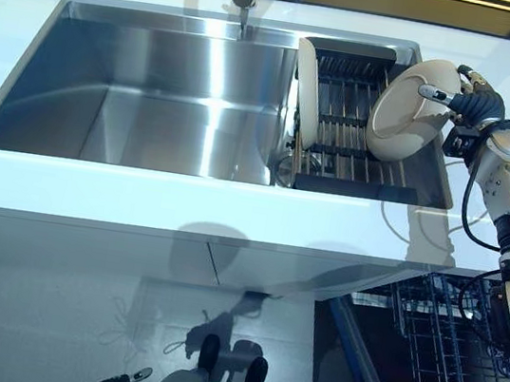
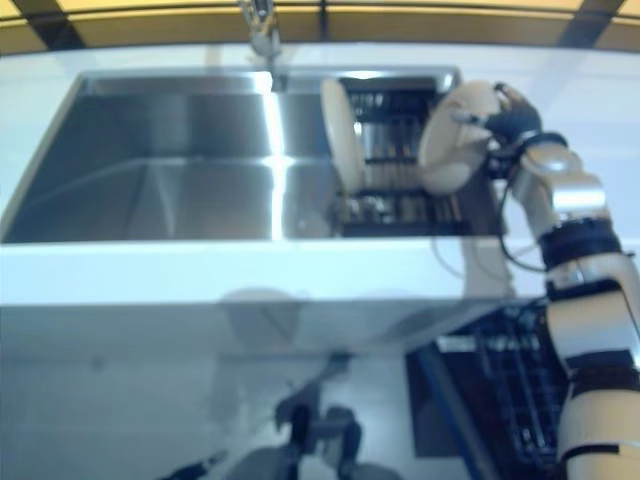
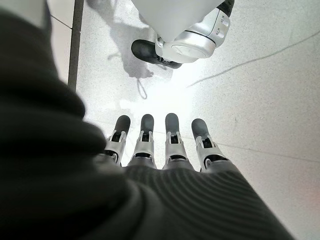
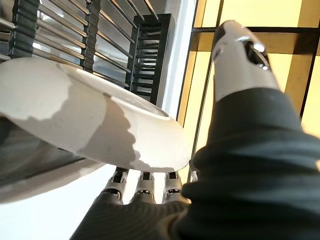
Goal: Take plates into dishwasher
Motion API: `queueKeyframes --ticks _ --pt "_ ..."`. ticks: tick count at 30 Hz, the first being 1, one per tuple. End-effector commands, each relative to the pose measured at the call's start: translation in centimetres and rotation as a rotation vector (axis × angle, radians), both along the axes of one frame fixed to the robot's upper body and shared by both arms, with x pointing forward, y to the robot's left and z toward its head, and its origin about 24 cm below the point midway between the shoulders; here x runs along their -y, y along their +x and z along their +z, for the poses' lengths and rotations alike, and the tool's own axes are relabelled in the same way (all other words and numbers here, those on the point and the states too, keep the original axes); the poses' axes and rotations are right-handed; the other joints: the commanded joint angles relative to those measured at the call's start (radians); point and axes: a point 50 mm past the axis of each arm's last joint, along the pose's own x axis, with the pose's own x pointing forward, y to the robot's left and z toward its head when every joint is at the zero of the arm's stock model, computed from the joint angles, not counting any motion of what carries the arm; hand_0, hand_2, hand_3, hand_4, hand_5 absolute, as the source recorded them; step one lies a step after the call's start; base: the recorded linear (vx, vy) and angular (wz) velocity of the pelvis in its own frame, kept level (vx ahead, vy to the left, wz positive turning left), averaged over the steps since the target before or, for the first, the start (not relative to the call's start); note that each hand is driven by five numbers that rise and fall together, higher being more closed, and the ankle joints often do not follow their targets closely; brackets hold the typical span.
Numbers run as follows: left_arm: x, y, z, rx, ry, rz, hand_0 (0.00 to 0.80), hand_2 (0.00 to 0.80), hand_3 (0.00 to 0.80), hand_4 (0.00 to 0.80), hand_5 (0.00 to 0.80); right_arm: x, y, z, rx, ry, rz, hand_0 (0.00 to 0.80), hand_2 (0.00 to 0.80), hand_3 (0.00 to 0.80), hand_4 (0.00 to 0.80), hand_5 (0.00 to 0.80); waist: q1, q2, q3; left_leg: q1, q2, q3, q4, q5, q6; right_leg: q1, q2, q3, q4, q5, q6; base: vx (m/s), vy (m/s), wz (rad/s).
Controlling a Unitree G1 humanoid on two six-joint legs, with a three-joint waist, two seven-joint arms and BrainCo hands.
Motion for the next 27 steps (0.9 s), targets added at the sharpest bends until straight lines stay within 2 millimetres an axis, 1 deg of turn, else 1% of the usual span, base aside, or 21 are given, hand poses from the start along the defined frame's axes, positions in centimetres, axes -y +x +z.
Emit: queueKeyframes --ticks 1,6,12,15,20,27 --pt "0.0 -0.3 -0.1 -0.027 0.01 -0.035 0.0 0.0 0.0 0.0 0.0 -0.8 0.0 2.0 0.087 0.044 0.031 0.0 0.0 0.0 0.0 0.0 0.009 -0.029 -0.025 -0.029 0.047 -0.01 -0.005 0.014 -0.072 -0.067 -0.139 0.026 -0.003 0.119 0.141 0.0 0.0 0.0" --pt "0.1 -0.3 -0.1 -0.024 0.01 -0.034 0.0 0.0 0.0 0.0 0.0 -0.7 0.0 1.7 0.096 0.126 0.014 0.0 0.0 0.0 0.0 0.0 0.008 -0.03 -0.026 -0.028 0.047 -0.01 -0.005 0.013 -0.072 -0.067 -0.139 0.026 -0.003 0.119 0.142 0.0 0.0 0.0" --pt "0.4 -0.2 -0.2 -0.018 0.004 -0.033 0.0 0.0 0.0 0.0 0.0 0.8 -0.2 1.4 0.115 0.205 -0.085 0.0 0.0 0.0 0.0 0.0 0.009 -0.025 -0.025 -0.027 0.046 -0.011 -0.005 0.012 -0.071 -0.065 -0.138 0.026 -0.003 0.118 0.141 0.0 0.0 0.0" --pt "0.5 -0.2 -0.2 -0.016 0.002 -0.037 0.0 0.0 0.0 0.0 0.0 1.4 -0.3 1.5 0.119 0.209 -0.125 0.0 0.0 0.0 0.0 0.0 0.01 -0.025 -0.024 -0.027 0.046 -0.012 -0.005 0.012 -0.071 -0.065 -0.139 0.026 -0.003 0.119 0.142 0.0 0.0 0.0" --pt "0.3 -0.1 -0.1 -0.013 0.0 -0.041 0.0 0.0 0.0 0.0 0.0 1.8 -0.4 1.6 0.112 0.203 -0.131 0.0 0.0 0.0 0.0 0.0 0.01 -0.027 -0.028 -0.025 0.044 -0.012 -0.005 0.011 -0.071 -0.064 -0.139 0.028 -0.003 0.119 0.142 0.0 0.0 0.0" --pt "0.4 -0.2 -0.2 -0.012 -0.003 -0.041 0.0 0.0 0.0 0.0 0.0 1.4 -0.3 1.1 0.076 0.177 -0.079 0.0 0.0 0.0 0.0 0.0 0.01 -0.03 -0.03 -0.021 0.044 -0.012 -0.005 0.011 -0.07 -0.061 -0.138 0.028 -0.003 0.119 0.141 0.0 0.0 0.0"
